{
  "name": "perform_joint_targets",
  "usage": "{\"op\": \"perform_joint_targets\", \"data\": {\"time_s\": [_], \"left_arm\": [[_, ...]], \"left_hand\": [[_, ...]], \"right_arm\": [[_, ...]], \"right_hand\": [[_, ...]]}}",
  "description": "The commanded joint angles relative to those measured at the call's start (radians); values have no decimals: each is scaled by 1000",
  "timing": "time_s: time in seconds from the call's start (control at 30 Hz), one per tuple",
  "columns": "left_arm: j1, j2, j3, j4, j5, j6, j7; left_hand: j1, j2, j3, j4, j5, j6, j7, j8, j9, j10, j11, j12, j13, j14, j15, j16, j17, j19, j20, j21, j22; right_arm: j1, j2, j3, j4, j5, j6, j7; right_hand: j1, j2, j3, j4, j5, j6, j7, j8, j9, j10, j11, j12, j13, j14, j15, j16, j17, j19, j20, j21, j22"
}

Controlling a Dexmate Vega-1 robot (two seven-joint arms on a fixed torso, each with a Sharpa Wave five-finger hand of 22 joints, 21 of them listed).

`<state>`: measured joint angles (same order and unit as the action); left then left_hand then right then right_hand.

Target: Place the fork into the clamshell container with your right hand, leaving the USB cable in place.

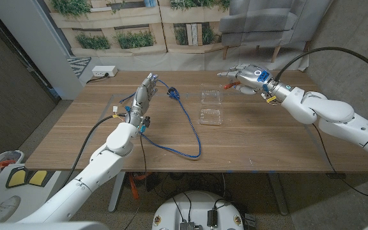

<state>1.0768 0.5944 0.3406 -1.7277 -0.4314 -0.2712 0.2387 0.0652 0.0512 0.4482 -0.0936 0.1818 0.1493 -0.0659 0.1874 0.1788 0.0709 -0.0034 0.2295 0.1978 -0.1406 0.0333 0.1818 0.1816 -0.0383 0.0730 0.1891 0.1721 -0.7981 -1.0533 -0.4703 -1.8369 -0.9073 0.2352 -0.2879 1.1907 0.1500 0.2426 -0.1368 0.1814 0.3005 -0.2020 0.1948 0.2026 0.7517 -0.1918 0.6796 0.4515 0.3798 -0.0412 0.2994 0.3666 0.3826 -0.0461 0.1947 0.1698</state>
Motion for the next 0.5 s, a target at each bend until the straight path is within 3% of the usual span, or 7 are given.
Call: {"op": "perform_joint_targets", "data": {"time_s": [0.03, 0.5], "left_arm": [[12, 3, -10, -7, -2, 3, 8], [38, 9, -25, -25, 4, 4, 29]], "left_hand": [[1, 0, 2, -5, -2, 6, 0, 6, 4, 1, 3, 5, 2, -2, -8, 6, 1, -2, -5, 6, 4], [1, -1, 2, -5, -2, 9, -3, 7, 4, 0, 10, 4, 2, -2, -6, 5, 1, -2, -5, 6, 3]], "right_arm": [[68, 44, -54, 63, -19, 57, -12], [141, 81, -106, 120, -51, 112, -42]], "right_hand": [[33, 23, -2, 2, 6, 0, 2, -5, 1, 20, -22, 106, 1, 6, -190, -3, 5, -4, -49, 2, 4], [35, 23, -3, 3, 5, 0, 2, -4, 1, 17, -21, 111, 1, 6, -190, -6, 9, -6, -50, 2, 4]]}}
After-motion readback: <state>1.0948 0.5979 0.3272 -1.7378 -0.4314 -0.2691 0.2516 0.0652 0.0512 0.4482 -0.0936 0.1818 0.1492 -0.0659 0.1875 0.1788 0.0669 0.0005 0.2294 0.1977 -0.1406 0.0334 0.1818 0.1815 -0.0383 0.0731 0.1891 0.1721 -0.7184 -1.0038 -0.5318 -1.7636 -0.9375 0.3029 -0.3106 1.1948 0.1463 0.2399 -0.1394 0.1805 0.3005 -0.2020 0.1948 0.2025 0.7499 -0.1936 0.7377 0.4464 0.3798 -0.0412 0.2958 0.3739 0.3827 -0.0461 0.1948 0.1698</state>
